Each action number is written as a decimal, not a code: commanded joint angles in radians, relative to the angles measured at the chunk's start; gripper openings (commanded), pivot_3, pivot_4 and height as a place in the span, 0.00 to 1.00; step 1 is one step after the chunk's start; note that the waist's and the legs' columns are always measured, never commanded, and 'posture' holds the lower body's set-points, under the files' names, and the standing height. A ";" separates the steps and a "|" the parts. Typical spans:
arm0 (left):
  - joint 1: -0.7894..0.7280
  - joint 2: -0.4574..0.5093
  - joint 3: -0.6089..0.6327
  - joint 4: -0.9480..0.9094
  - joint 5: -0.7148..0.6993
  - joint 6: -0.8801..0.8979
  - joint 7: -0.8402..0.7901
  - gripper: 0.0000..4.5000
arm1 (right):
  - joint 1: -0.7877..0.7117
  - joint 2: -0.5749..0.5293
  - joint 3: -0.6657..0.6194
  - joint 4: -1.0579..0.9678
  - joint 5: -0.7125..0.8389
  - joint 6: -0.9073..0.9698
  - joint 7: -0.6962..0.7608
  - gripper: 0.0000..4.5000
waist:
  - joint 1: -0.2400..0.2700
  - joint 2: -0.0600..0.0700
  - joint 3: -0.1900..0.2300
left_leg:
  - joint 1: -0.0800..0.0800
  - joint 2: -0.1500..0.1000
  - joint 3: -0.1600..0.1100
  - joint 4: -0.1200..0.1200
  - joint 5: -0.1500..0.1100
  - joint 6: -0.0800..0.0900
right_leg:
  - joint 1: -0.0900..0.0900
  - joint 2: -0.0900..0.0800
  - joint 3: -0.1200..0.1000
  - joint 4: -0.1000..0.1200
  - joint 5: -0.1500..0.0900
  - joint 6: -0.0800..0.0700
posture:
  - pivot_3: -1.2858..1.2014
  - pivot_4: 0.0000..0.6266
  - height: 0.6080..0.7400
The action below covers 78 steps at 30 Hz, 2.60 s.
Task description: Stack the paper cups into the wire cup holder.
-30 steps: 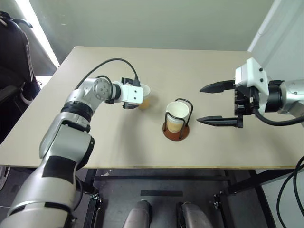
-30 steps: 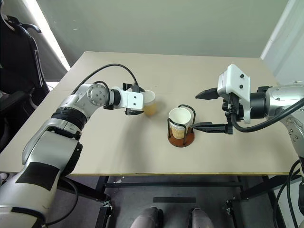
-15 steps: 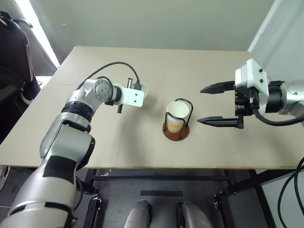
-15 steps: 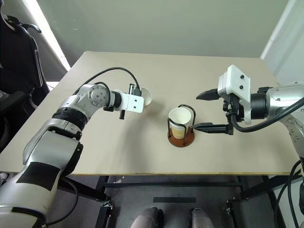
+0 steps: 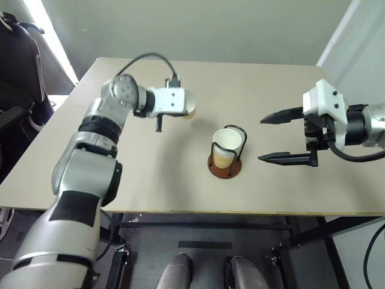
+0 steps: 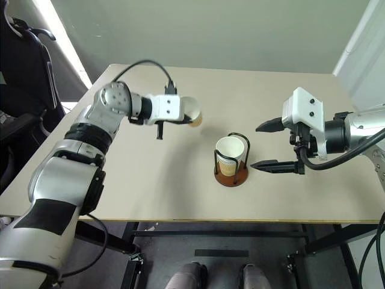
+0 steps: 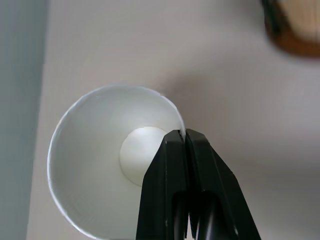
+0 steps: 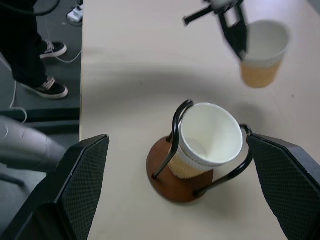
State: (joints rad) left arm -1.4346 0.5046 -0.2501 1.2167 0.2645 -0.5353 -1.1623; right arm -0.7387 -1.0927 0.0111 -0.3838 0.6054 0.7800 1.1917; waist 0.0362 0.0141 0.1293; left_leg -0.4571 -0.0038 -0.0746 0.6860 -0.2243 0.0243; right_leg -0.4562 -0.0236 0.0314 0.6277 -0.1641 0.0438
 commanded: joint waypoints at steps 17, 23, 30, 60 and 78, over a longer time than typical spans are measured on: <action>0.014 -0.005 0.111 -0.615 -0.387 0.633 -0.402 0.00 | -0.017 -0.034 -0.100 0.090 0.045 0.062 -0.011 1.00 | -0.016 0.001 0.000 | 0.002 0.002 0.006 0.008 -0.002 0.004 | 0.003 0.002 0.002 0.002 -0.001 0.004 | 0.52 0.24 1.00; 0.016 0.076 0.043 -0.697 -0.493 0.756 -0.452 0.00 | -0.003 -0.015 -0.111 0.049 0.062 0.073 -0.041 1.00 | -0.012 0.001 0.000 | 0.002 0.002 0.004 0.012 -0.006 0.007 | 0.005 0.002 0.001 0.003 -0.001 0.004 | 0.52 0.24 1.00; 0.021 0.134 -0.041 -0.729 -0.600 0.829 -0.452 0.00 | 0.021 -0.011 -0.120 0.018 0.081 0.080 -0.059 1.00 | -0.010 0.001 0.000 | 0.002 0.001 0.004 0.013 -0.006 0.007 | 0.006 0.002 0.000 0.002 -0.001 0.004 | 0.52 0.24 1.00; 0.036 -0.031 -0.053 -0.533 -0.452 0.616 -0.441 0.00 | 0.092 -0.010 -0.139 -0.029 0.086 0.079 -0.130 1.00 | -0.004 0.001 0.000 | 0.001 0.000 0.003 0.013 -0.007 0.007 | 0.006 0.000 0.001 0.000 0.000 0.007 | 0.52 0.24 1.00; 0.077 -0.014 -0.104 -0.605 -0.492 0.663 -0.452 0.00 | 0.120 -0.010 -0.155 -0.042 0.092 0.080 -0.140 1.00 | -0.003 0.001 0.000 | 0.001 0.000 0.003 0.013 -0.007 0.007 | 0.007 0.001 0.001 -0.001 0.000 0.007 | 0.52 0.24 1.00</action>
State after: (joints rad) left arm -1.3516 0.4907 -0.3658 0.6448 -0.2120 0.1264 -1.5799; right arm -0.6125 -1.0914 -0.0970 -0.4025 0.6840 0.8648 1.0590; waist 0.0328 0.0154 0.1298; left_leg -0.4556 -0.0034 -0.0715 0.6989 -0.2316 0.0318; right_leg -0.4497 -0.0230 0.0326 0.6271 -0.1638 0.0511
